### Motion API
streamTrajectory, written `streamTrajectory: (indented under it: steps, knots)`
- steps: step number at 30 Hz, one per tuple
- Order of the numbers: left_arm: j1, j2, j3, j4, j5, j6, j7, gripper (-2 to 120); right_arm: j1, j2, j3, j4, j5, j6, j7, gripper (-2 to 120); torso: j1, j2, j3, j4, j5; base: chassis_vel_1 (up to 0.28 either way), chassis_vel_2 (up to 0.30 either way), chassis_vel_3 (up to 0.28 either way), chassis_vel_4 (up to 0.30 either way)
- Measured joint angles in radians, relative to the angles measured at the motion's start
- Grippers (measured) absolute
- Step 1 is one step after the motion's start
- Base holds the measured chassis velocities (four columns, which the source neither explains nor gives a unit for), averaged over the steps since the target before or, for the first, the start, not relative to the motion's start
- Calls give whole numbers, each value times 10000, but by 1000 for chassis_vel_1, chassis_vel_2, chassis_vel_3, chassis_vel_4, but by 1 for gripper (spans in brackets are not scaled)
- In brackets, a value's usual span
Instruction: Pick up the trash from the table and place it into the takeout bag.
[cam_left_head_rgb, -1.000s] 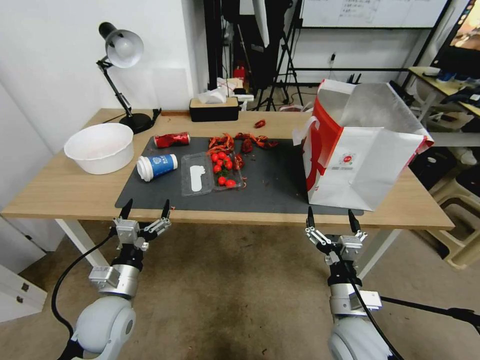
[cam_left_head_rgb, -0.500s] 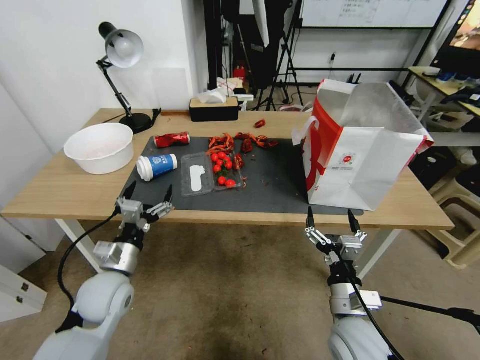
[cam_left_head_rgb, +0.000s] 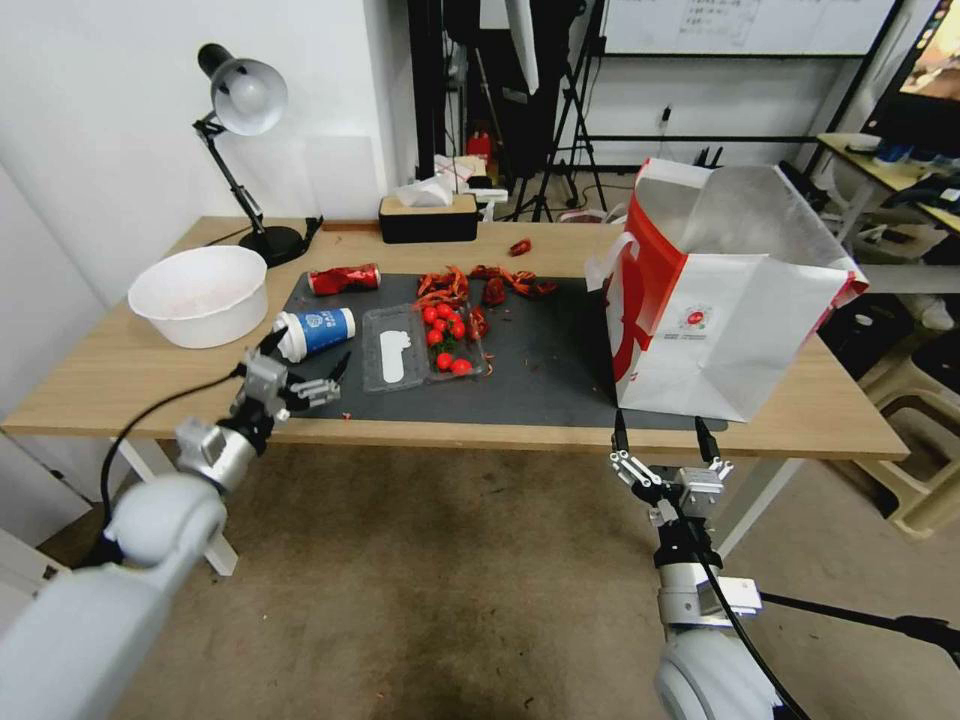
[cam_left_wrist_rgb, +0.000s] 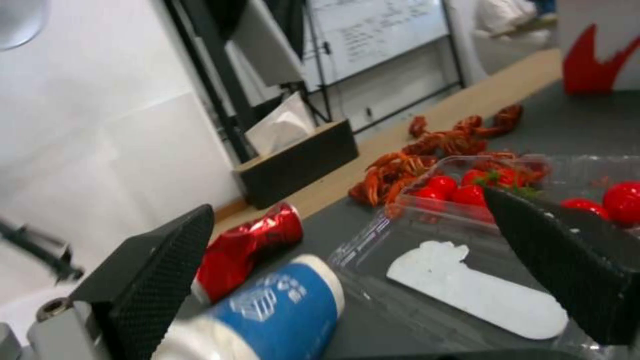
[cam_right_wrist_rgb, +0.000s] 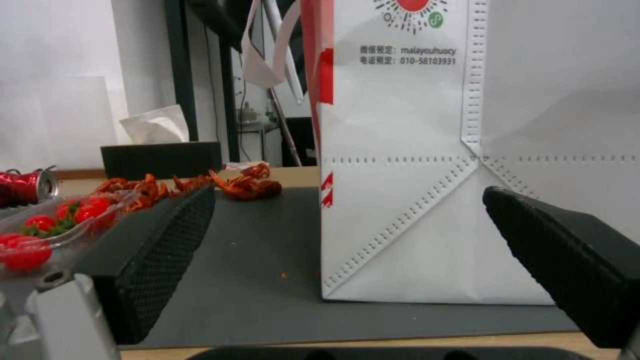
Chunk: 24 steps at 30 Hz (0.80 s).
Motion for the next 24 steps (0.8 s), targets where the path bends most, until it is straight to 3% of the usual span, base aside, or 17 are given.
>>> streamTrajectory:
  steps: [1, 4, 5, 8, 12, 20, 22, 24]
  knots:
    - [0, 0, 0, 0, 0, 0, 0, 100, 0, 0, 0, 0, 0, 0, 0, 100, 0, 0, 0, 0, 0, 0, 0, 0, 0]
    - [-828, 655, 299, 612, -51, 160, 1308, 100, 61, -1, -100, -15, -20, -23, -2, 100, 0, 0, 0, -3, -3, 0, 0, 0, 0]
    - [-828, 655, 299, 612, -51, 160, 1308, 100, 61, -1, -100, -15, -20, -23, -2, 100, 0, 0, 0, -3, -3, 0, 0, 0, 0]
    - [-1542, 1300, 605, 1185, -77, 422, 2423, 100, 131, 30, -247, -57, -92, -38, -4, 100, 0, 0, -1, 5, 0, 0, 0, 0, 0]
    - [-2514, 1710, 1231, 1774, -89, 726, 3154, 100, 163, 77, -341, -58, -162, -52, -4, 100, 0, 0, -1, 3, 0, 0, 0, 0, 0]
    - [-4454, 1808, 3099, 2653, -281, 1115, 3680, 100, 232, 111, -439, -52, -233, -131, 4, 100, 0, 0, 0, 0, 0, 0, 0, 0, 0]
    - [-5213, 1699, 3851, 3169, -285, 1200, 3914, 100, 233, 126, -441, -18, -247, -160, 9, 100, 0, 0, -1, -1, 3, 0, 0, 0, 0]
    - [-5423, 1646, 4047, 3366, -268, 1210, 4037, 100, 232, 136, -440, -10, -255, -164, 12, 100, 0, 0, -1, -1, 1, 0, 0, 0, 0]
